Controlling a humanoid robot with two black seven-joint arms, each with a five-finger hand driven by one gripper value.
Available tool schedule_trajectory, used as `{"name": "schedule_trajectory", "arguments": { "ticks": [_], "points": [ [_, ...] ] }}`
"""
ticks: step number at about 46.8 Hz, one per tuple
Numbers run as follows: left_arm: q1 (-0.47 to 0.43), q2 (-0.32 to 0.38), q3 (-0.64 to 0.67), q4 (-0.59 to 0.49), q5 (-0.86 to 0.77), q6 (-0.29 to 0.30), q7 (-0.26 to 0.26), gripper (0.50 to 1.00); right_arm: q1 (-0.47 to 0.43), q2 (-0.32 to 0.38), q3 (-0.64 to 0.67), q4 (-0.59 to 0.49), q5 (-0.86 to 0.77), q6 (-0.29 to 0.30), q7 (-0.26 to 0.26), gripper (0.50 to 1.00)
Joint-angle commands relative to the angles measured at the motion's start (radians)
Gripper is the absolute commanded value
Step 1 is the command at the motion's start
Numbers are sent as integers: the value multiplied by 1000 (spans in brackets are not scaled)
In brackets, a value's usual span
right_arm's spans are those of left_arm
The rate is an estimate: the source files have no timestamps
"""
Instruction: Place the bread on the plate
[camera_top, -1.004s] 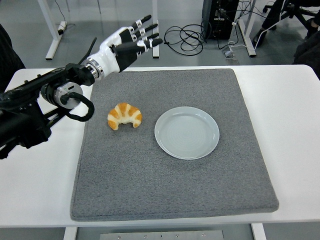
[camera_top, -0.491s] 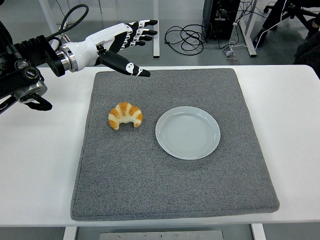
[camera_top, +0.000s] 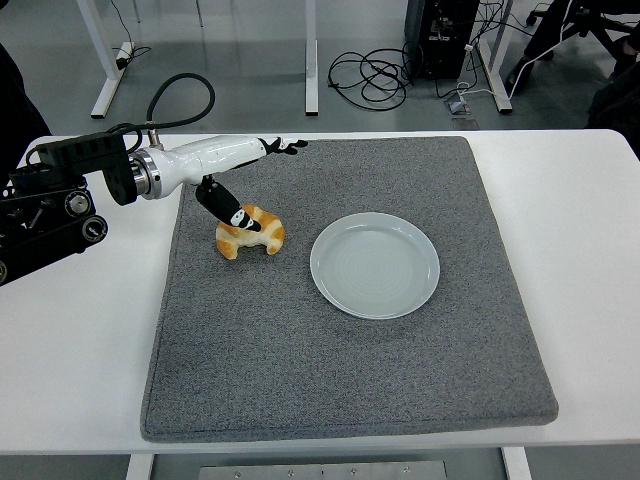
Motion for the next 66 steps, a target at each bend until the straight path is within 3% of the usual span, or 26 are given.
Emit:
{"name": "schedule_trajectory", "arguments": {
  "ticks": [1,12,42,66],
  "points": [
    [0,-2,28,25,158,37,0,972,0,0,0,0,0,0,0,1000],
    [6,-12,77,73,155,97,0,974,0,0,0,0,0,0,0,1000],
    [92,-124,79,150,146,147,0,974,0,0,0,0,0,0,0,1000],
    [138,-200,89,259,149,233,-3,974,0,0,0,0,0,0,0,1000]
  ]
}}
